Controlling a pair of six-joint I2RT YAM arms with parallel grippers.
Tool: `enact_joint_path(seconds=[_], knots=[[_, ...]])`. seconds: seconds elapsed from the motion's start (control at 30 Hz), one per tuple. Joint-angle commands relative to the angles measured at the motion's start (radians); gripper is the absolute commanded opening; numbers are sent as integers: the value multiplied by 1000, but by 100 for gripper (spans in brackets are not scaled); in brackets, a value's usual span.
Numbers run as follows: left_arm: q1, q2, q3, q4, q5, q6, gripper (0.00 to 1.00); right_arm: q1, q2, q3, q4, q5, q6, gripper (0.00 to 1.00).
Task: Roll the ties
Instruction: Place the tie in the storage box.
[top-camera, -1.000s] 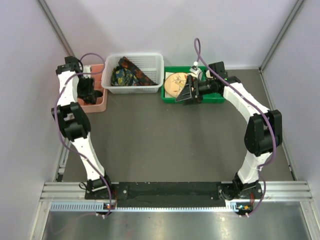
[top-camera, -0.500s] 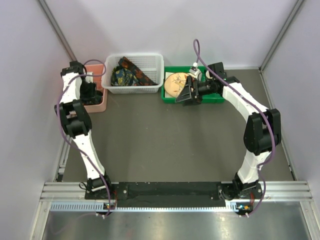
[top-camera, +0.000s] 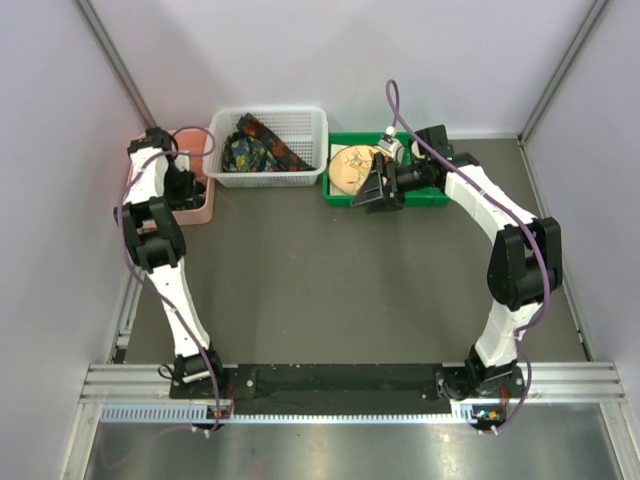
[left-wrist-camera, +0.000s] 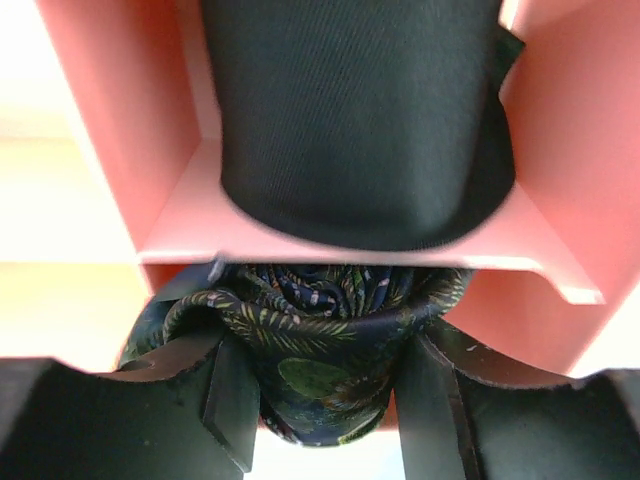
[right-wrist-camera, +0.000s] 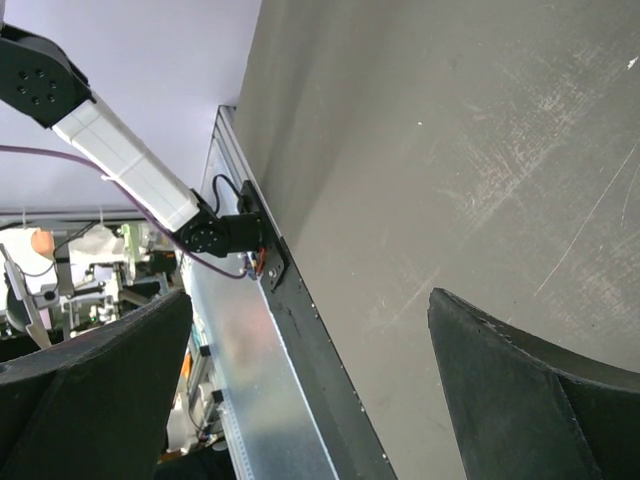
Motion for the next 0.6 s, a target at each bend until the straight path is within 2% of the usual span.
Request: enact_joint_path(seconds=[0.0, 0.07, 0.13, 0.17, 0.27, 0.3, 0.37, 0.4, 0.47, 0.57], knots=[[-8, 58, 16, -22, -11, -9, 0, -7, 9, -2, 4, -8, -26, 99], [-8, 75, 16, -21, -3, -9, 0, -6, 10, -2, 3, -8, -26, 99], [-11, 84, 17, -21, 8, -6, 12, -6, 15, 2, -2, -11, -27, 99], [-11, 86, 19, -21, 21, -6, 26, -6, 16, 4, -6, -11, -29, 99], [-11, 66, 29, -11, 23, 1, 49, -6, 19, 16, -14, -12, -35, 99], [-11, 60, 32, -7, 21, 4, 66, -6, 18, 21, -16, -9, -35, 99], [-11, 34, 32, 13, 26, 17, 73, -6, 18, 21, -22, -12, -41, 99], [-9, 24, 32, 19, 28, 21, 83, -7, 18, 21, -25, -9, -42, 99], [-13, 0, 34, 36, 34, 30, 93, -6, 13, 21, -31, -8, -52, 99], [-11, -23, 52, 33, 37, 34, 99, -7, 7, 19, -37, -4, -58, 99]])
